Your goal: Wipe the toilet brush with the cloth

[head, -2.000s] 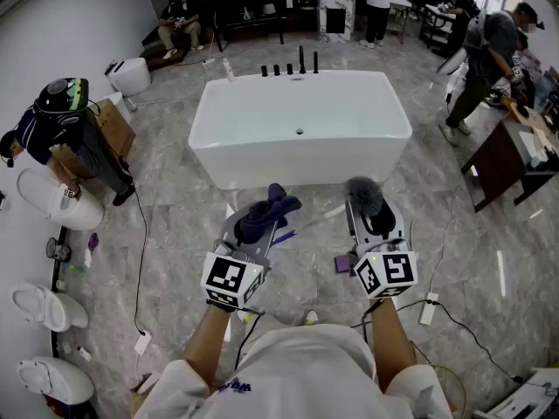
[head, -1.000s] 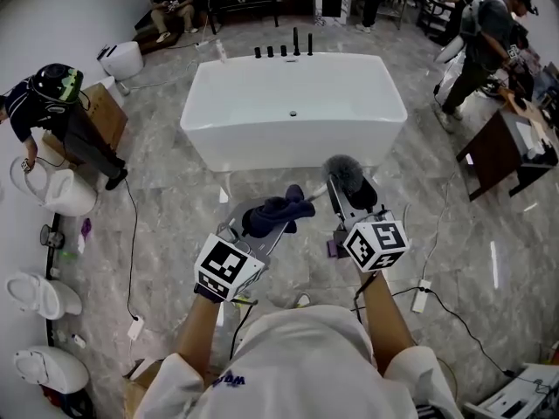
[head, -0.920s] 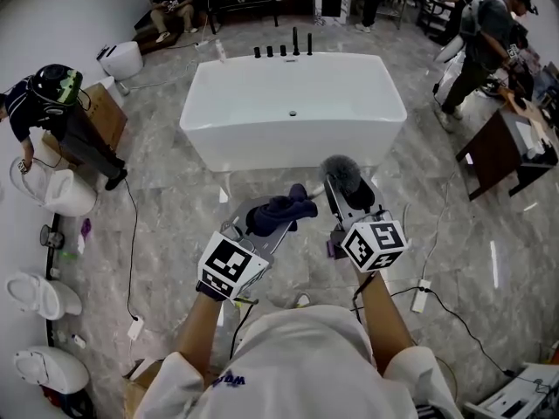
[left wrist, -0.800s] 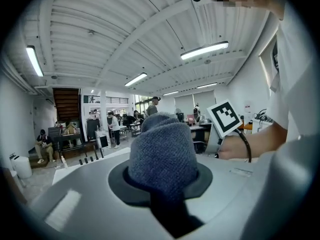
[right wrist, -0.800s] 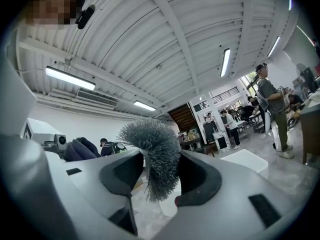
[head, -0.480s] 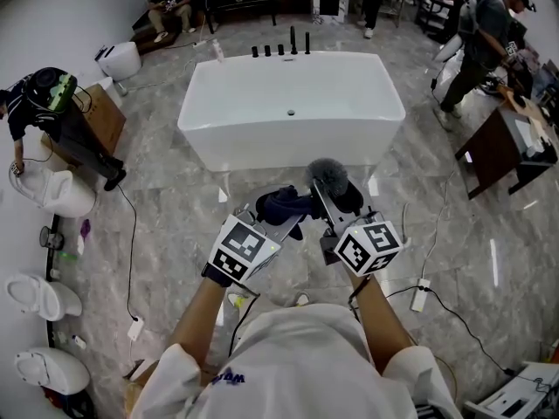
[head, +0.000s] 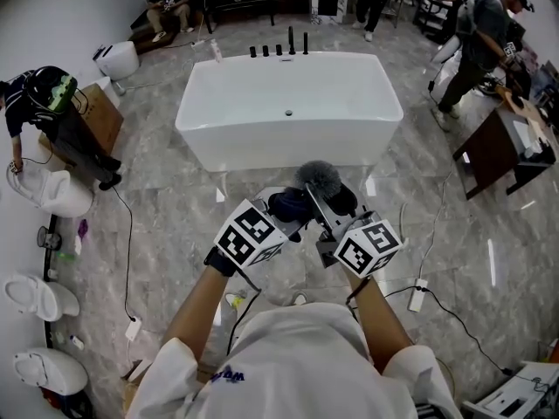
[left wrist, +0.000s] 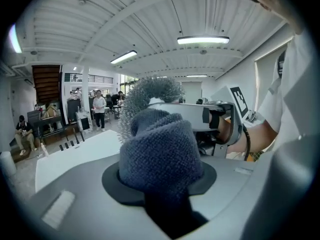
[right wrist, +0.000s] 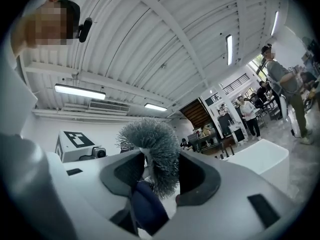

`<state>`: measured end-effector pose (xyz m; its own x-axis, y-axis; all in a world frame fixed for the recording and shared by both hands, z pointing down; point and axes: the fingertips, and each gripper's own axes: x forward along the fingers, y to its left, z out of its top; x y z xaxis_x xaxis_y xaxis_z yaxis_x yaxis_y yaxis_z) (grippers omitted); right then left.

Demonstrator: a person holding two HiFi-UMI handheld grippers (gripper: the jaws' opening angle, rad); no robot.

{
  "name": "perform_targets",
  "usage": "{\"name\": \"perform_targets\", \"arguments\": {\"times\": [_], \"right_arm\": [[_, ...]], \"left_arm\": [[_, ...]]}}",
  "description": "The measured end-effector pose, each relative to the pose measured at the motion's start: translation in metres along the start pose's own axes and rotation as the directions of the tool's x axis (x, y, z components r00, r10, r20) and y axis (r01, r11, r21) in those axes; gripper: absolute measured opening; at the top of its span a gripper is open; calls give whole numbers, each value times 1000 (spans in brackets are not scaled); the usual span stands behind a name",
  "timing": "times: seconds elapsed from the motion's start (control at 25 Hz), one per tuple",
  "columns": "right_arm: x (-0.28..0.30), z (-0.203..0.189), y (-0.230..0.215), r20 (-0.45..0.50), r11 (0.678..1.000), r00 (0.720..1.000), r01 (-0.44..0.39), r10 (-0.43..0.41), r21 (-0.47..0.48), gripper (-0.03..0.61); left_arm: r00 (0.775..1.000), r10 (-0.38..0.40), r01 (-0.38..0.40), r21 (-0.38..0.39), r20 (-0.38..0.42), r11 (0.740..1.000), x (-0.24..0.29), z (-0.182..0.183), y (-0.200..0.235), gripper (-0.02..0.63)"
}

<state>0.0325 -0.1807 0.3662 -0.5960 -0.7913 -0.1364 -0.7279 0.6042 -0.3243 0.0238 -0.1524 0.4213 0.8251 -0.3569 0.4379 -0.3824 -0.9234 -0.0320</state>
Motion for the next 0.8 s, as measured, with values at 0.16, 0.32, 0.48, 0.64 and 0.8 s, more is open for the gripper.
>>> {"name": "perform_targets", "arguments": {"times": [0.16,0.32,0.48,0.64,0.8], "right_arm": [[0,1,-4,-2,1000,1000,6,-6,-16,199],[2,8,-6,6,1000,1000,-6,6,-23,199],[0,7,-8,-5,1000,1000,-26,26,-10,198],[2,4,-4,-20,999,999,-49,48,-12,198],[1,3,-5,-13,999,999,-48,48,1,199]], "left_arm": [[999,-1,1,4,-50,1000,7,-9,-1,150],[999,-16,15,-28,-33,999,5,-12,1,143],[998,-15,14,-19,-59,1000,9,-7,0,141],[999,-17,16,-15,-45,1000,8,0,-1,135],[998,-14,14,7,-54,1000,6,2,-2,131]]}}
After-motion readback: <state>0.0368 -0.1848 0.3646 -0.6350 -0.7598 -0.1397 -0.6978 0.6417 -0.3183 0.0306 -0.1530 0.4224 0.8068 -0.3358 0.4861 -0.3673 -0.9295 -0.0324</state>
